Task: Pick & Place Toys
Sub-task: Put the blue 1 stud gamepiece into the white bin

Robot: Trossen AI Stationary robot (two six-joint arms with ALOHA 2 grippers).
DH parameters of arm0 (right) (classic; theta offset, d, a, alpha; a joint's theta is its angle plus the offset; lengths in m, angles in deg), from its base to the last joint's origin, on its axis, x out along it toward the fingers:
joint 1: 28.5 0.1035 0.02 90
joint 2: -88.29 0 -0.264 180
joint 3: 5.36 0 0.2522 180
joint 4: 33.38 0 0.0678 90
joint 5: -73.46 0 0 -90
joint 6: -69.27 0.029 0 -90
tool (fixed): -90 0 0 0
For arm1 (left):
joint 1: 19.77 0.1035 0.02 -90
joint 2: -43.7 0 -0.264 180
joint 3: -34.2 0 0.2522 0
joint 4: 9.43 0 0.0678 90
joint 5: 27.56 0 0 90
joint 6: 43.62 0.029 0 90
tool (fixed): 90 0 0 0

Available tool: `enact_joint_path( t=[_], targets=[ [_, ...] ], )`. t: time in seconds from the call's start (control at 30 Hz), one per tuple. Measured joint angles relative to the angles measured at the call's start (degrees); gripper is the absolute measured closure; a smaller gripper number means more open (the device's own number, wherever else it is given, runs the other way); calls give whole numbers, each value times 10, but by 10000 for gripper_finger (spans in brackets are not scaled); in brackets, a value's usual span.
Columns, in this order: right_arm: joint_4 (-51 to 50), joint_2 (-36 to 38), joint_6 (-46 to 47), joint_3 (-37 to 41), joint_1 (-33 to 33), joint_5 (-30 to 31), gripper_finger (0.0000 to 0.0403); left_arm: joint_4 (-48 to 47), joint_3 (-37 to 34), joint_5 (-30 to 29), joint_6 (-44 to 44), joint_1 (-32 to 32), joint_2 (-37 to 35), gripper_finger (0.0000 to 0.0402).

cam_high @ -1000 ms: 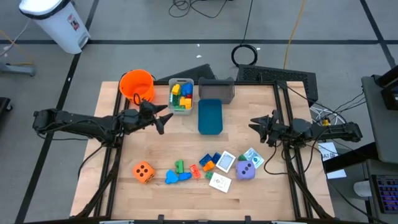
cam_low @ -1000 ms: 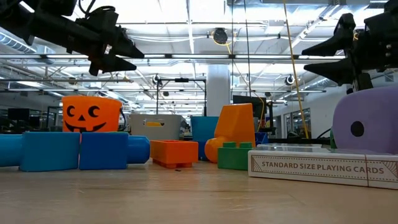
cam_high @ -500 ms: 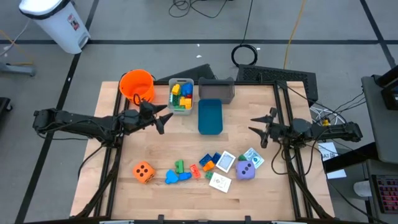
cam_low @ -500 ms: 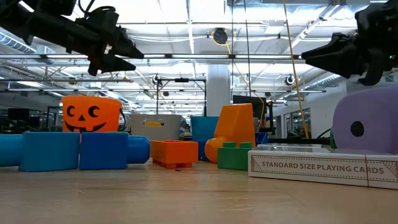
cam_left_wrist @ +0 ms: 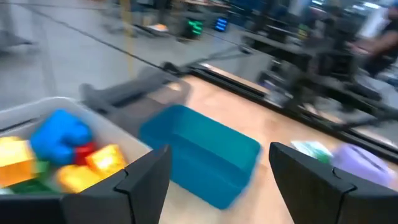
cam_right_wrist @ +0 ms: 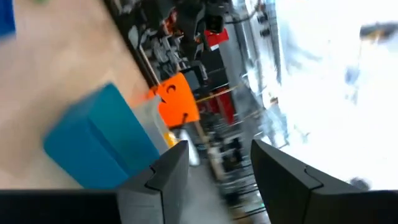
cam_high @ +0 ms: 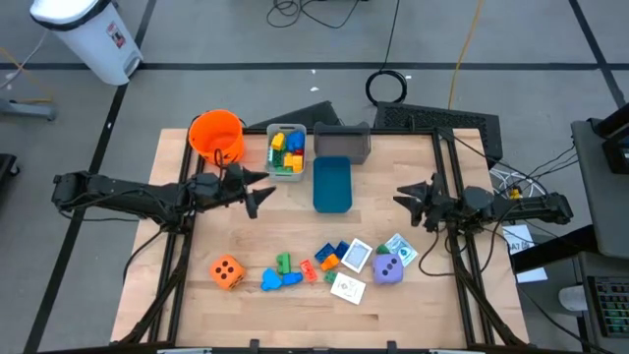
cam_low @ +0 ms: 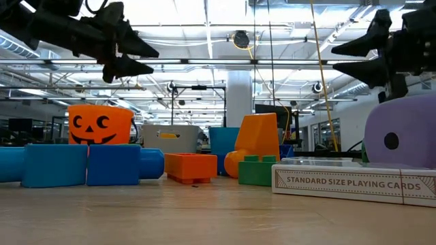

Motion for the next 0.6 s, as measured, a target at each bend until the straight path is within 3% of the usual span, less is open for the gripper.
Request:
enact_joint_path(
  t=[0.13, 0.33, 0.47, 0.6],
  targets=[
    [0, 0, -89, 0, 0, -2, 234, 0, 0, 32, 2, 0, 2, 123],
    [-5, -4, -6, 0, 0, -3, 234, 3, 8, 97, 2, -28, 48, 123],
    [-14, -5, 132, 0, 0, -15, 234, -14, 65, 126, 22, -74, 89, 124],
    [-13, -5, 310, 0, 0, -14, 234, -135, 154, 117, 49, -138, 138, 124]
  ],
)
